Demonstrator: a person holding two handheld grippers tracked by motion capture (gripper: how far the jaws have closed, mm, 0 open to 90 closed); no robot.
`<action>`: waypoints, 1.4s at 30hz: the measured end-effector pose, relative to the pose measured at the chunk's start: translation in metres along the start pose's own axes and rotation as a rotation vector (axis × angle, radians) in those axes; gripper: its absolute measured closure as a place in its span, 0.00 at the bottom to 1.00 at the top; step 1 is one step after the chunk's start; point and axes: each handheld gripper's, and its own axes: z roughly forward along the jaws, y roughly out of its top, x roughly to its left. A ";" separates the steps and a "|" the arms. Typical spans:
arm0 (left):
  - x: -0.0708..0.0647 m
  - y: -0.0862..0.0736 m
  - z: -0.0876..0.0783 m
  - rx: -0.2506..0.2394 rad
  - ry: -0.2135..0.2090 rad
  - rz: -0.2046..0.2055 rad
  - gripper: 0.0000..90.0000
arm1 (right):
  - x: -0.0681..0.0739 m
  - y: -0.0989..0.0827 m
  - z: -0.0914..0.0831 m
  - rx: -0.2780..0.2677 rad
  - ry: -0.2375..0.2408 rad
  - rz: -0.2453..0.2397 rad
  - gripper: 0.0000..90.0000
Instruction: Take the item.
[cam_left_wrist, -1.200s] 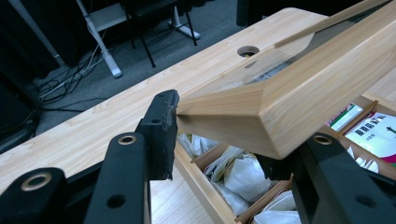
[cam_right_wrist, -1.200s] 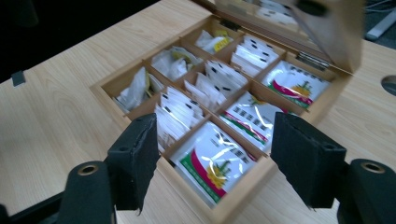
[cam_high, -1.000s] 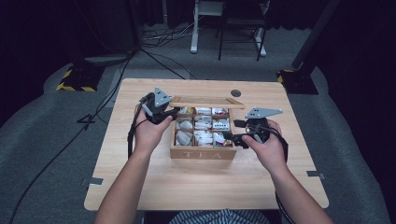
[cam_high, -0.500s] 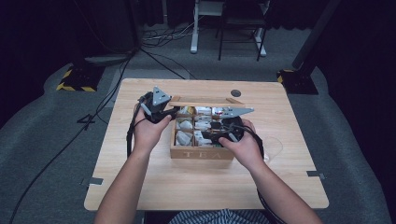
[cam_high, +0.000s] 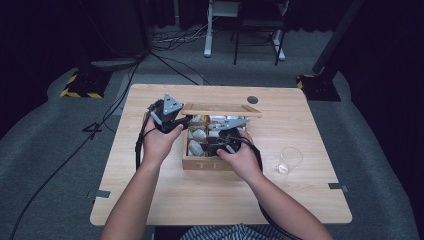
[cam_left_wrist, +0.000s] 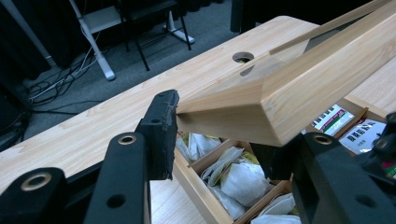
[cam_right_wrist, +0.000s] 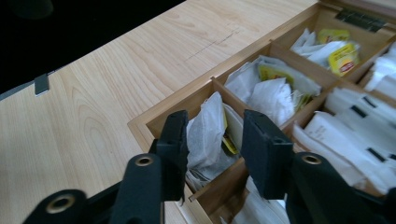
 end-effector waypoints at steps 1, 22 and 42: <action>0.000 0.000 0.000 0.000 0.000 0.000 0.61 | 0.000 -0.001 0.003 0.004 0.003 0.001 0.70; 0.000 0.000 0.000 0.006 0.002 0.005 0.60 | 0.000 -0.005 0.036 0.064 0.011 0.041 0.75; 0.000 0.000 0.000 0.006 0.002 0.008 0.60 | 0.002 0.000 0.021 0.008 0.042 0.006 1.00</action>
